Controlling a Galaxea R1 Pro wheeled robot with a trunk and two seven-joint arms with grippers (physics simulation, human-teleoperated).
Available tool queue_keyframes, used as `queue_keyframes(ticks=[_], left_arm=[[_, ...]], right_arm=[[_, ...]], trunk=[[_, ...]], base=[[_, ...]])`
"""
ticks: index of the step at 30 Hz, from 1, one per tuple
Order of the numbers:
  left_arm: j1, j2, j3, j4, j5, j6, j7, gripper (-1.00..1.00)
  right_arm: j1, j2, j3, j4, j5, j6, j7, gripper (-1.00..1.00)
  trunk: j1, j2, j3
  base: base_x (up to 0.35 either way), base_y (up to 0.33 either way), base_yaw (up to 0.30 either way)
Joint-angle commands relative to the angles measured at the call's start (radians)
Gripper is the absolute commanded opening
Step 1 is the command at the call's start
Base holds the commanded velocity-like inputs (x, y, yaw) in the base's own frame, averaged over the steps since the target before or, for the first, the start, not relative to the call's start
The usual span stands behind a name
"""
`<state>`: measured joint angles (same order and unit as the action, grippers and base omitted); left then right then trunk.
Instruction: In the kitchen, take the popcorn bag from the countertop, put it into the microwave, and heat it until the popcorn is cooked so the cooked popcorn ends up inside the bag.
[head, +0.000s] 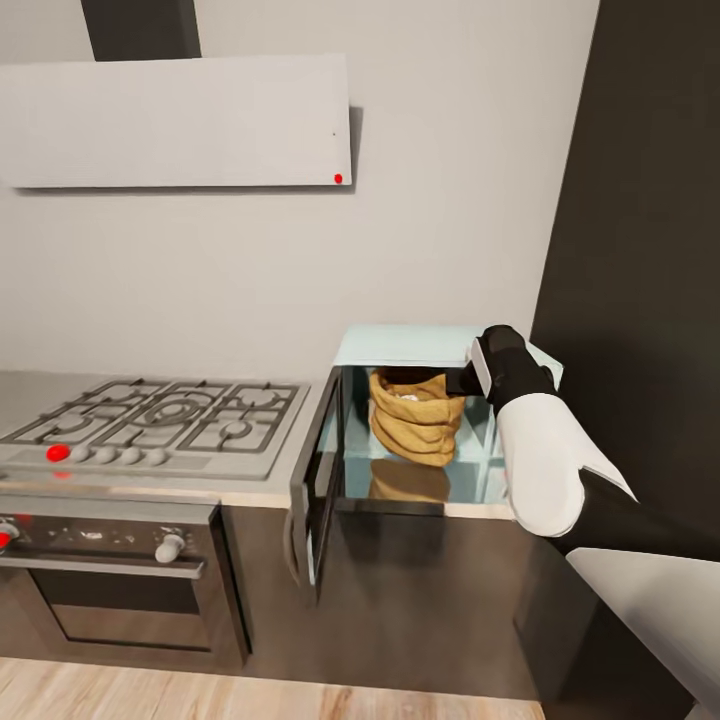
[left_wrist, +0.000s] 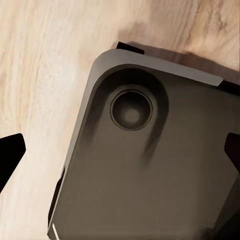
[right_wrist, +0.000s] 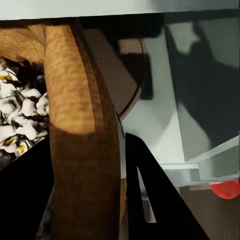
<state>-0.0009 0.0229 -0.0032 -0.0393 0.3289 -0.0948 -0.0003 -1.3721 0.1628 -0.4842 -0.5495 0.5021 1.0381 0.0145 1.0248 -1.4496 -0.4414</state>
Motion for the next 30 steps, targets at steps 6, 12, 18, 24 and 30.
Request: queue_keyframes(ticks=[6, 12, 18, 24, 30], left_arm=[[0.0, 0.0, -0.002, -0.001, 0.004, -0.002, -0.001, 1.0], [0.0, 0.0, -0.001, -0.001, 0.004, -0.002, -0.001, 1.0], [0.0, 0.0, -0.002, -0.001, 0.003, -0.002, 0.0, 1.0], [0.0, 0.0, -0.003, -0.001, 0.003, -0.002, 0.0, 1.0], [0.0, 0.0, -0.003, -0.001, 0.003, -0.002, 0.0, 1.0]], right_arm=[[-0.001, 0.001, -0.008, -0.001, 0.015, 0.002, -0.001, -1.0], [-0.001, 0.001, -0.008, -0.001, 0.016, 0.002, -0.001, -1.0], [-0.001, 0.001, -0.008, -0.001, 0.016, 0.006, 0.001, -1.0], [-0.001, 0.001, -0.005, -0.001, 0.016, 0.009, 0.007, 1.0], [-0.001, 0.001, -0.005, -0.003, 0.015, 0.009, 0.009, 1.0]], trunk=[[0.0, 0.0, -0.001], [0.0, 0.0, -0.001], [0.0, 0.0, -0.001], [0.0, 0.0, -0.001], [0.0, 0.0, -0.001]], base=[[0.208, 0.0, 0.0], [0.142, 0.0, 0.0], [0.008, 0.0, 0.0], [0.0, 0.0, 0.0], [0.0, 0.0, 0.0]])
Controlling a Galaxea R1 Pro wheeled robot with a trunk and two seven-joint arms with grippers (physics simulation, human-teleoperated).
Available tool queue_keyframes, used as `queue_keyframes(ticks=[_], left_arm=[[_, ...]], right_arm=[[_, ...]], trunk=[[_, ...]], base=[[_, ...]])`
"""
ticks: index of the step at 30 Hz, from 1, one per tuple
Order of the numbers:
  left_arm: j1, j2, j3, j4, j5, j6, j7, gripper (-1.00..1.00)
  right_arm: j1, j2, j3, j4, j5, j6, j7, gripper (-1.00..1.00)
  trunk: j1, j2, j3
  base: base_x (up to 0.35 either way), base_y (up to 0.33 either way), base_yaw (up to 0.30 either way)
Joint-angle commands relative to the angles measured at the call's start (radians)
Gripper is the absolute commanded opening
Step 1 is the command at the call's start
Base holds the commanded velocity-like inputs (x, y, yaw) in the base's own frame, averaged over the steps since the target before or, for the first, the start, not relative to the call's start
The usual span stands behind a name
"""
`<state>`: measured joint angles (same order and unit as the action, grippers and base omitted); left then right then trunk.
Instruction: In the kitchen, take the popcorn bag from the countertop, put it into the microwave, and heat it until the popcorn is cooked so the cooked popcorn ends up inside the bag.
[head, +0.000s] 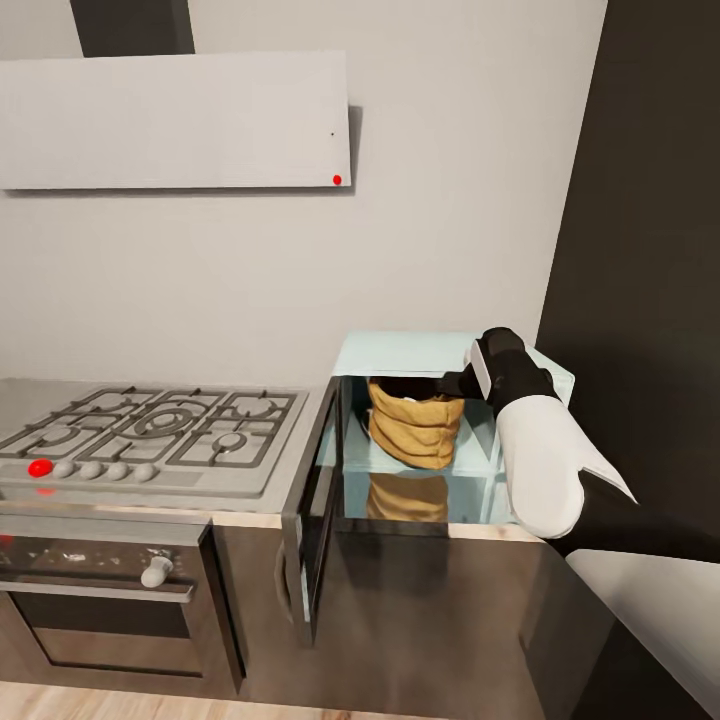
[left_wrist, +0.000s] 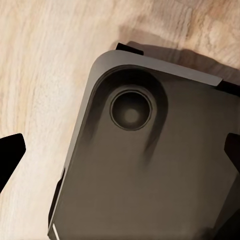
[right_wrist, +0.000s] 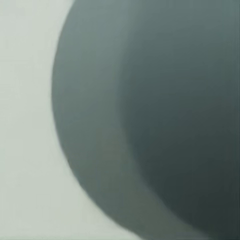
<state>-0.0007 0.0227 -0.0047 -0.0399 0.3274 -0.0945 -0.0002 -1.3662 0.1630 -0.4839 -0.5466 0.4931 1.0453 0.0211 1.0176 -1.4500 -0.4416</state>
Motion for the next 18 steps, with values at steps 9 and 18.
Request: queue_keyframes(ticks=[9, 18], left_arm=[[-0.001, -0.001, -0.001, 0.0, 0.004, -0.002, 0.0, 1.0], [0.0, -0.001, 0.0, 0.0, 0.005, -0.002, 0.0, 1.0]], right_arm=[[-0.007, 0.001, -0.004, -0.016, 0.024, 0.002, 0.012, 1.0], [-0.007, 0.001, -0.002, -0.021, 0.022, 0.002, 0.02, 1.0]], trunk=[[0.007, 0.0, -0.001], [0.007, 0.0, -0.001]], base=[[-0.011, 0.0, 0.0], [-0.289, 0.0, 0.0]])
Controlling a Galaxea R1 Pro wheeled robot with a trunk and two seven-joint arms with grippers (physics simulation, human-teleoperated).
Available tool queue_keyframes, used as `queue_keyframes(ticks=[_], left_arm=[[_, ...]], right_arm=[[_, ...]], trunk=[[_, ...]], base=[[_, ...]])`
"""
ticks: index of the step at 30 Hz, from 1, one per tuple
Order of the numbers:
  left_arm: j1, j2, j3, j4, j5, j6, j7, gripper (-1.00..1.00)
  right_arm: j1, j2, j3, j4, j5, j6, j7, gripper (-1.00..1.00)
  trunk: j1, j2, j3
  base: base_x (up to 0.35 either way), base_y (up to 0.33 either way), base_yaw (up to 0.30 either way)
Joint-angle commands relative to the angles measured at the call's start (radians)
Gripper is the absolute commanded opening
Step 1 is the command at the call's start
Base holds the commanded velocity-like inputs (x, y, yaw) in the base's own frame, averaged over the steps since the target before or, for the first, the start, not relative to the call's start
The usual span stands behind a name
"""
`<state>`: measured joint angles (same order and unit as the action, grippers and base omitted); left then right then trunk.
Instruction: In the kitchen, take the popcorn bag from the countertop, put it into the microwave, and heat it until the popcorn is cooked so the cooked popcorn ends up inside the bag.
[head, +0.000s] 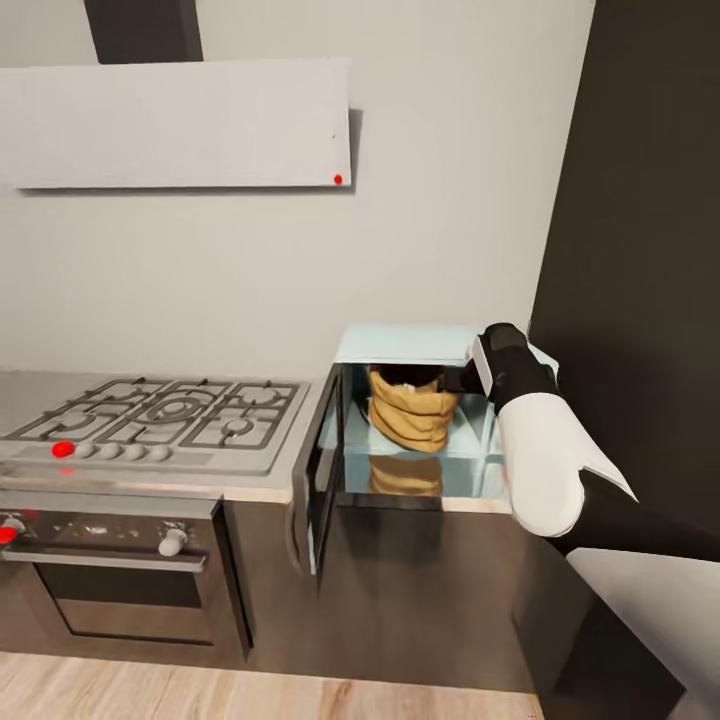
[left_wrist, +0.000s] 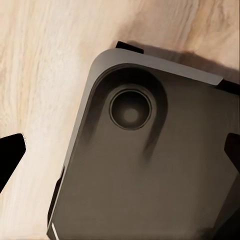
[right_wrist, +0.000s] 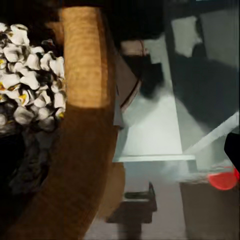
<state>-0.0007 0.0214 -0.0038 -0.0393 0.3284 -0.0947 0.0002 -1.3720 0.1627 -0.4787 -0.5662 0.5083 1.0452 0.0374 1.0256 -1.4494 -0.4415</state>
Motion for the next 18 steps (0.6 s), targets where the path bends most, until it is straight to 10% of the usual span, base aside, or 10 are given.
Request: queue_keyframes(ticks=[1, 7, 11, 18], left_arm=[[0.0, 0.0, -0.001, -0.001, 0.004, -0.002, 0.0, 1.0], [-0.001, 0.0, -0.001, -0.001, 0.003, -0.002, 0.0, 1.0], [0.0, 0.0, -0.001, -0.001, 0.003, -0.002, 0.0, 1.0], [0.0, 0.0, -0.001, -0.001, 0.003, -0.002, 0.0, 1.0]], right_arm=[[-0.001, 0.001, -0.007, -0.001, 0.007, 0.002, 0.004, 1.0], [-0.001, 0.003, -0.018, -0.021, 0.006, 0.002, 0.034, 1.0], [-0.001, 0.012, -0.012, -0.291, 0.006, 0.002, 0.169, 1.0], [-0.001, 0.011, -0.007, -0.345, 0.006, 0.002, 0.227, 1.0]], trunk=[[-0.001, -0.001, -0.001], [-0.001, -0.001, -0.001], [-0.001, -0.001, -0.001], [-0.001, -0.001, -0.001]], base=[[-0.334, 0.0, 0.0], [-0.228, 0.0, 0.0], [-0.082, 0.0, 0.0], [-0.006, 0.0, 0.0]])
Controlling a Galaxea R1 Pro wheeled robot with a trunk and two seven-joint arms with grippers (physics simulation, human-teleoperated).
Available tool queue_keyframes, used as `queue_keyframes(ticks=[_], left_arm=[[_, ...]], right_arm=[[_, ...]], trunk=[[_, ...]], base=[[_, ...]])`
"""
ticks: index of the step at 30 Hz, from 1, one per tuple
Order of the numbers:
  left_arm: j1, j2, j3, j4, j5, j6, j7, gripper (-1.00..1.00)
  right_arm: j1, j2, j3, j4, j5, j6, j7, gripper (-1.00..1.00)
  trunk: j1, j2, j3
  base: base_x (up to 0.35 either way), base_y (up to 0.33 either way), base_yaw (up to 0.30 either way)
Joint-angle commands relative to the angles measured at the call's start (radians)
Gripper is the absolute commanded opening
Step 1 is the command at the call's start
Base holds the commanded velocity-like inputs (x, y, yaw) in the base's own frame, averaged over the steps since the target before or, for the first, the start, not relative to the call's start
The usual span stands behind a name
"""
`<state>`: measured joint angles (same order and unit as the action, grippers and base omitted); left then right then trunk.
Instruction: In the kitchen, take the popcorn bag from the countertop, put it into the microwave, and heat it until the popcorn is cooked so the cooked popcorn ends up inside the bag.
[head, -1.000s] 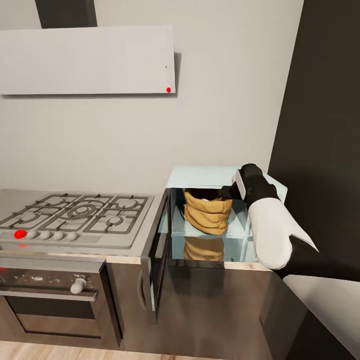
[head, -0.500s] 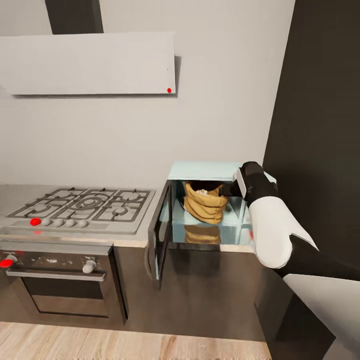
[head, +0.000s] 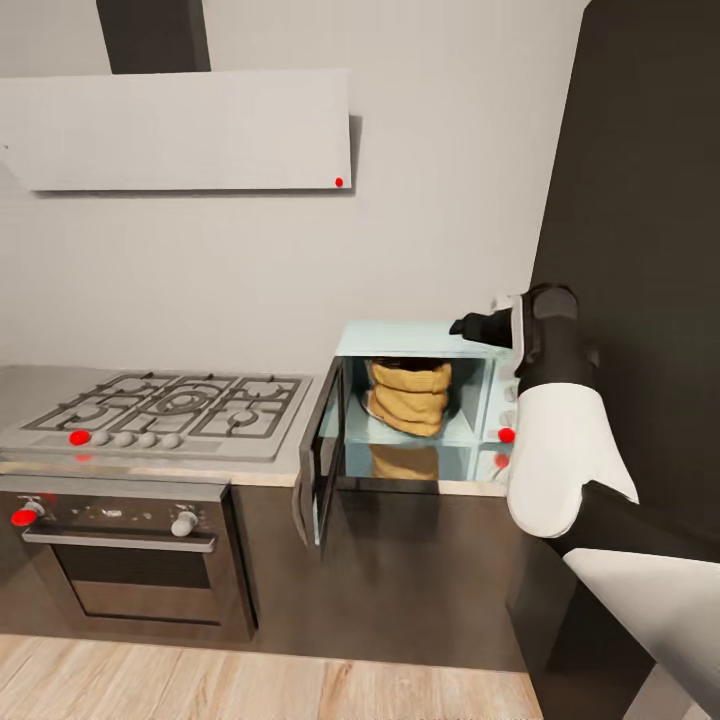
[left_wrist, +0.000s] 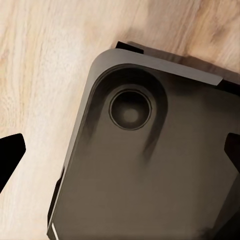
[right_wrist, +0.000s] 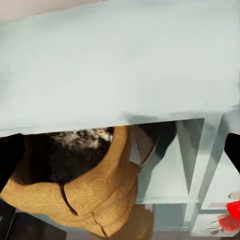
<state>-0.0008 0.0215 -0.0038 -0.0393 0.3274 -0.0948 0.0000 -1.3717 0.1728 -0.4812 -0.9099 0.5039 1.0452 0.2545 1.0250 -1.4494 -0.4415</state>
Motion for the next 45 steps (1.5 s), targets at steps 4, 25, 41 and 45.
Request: queue_keyframes(ticks=[4, 25, 41, 45], left_arm=[[0.0, 0.0, -0.002, -0.001, 0.004, -0.002, 0.0, 1.0], [0.0, 0.0, -0.002, -0.001, 0.004, -0.002, 0.0, 1.0], [-0.001, 0.0, -0.001, -0.002, 0.004, -0.002, -0.001, 1.0], [0.0, 0.0, -0.001, -0.002, 0.004, -0.002, 0.0, 1.0]], right_arm=[[0.01, -0.002, -0.001, 0.011, 0.017, 0.002, 0.015, 1.0], [0.344, 0.002, 0.081, 0.001, 0.022, -0.251, 0.188, 1.0], [0.385, 0.002, 0.078, 0.014, 0.013, -0.543, 0.03, 1.0], [0.385, 0.002, 0.077, 0.039, 0.013, -0.544, 0.033, 1.0]], trunk=[[0.0, -0.001, -0.001], [0.0, -0.001, -0.001], [0.0, -0.001, -0.001], [0.0, -0.001, -0.001]], base=[[0.0, 0.0, 0.0], [0.0, 0.0, 0.0], [0.0, 0.06, 0.0], [0.0, 0.316, 0.0]])
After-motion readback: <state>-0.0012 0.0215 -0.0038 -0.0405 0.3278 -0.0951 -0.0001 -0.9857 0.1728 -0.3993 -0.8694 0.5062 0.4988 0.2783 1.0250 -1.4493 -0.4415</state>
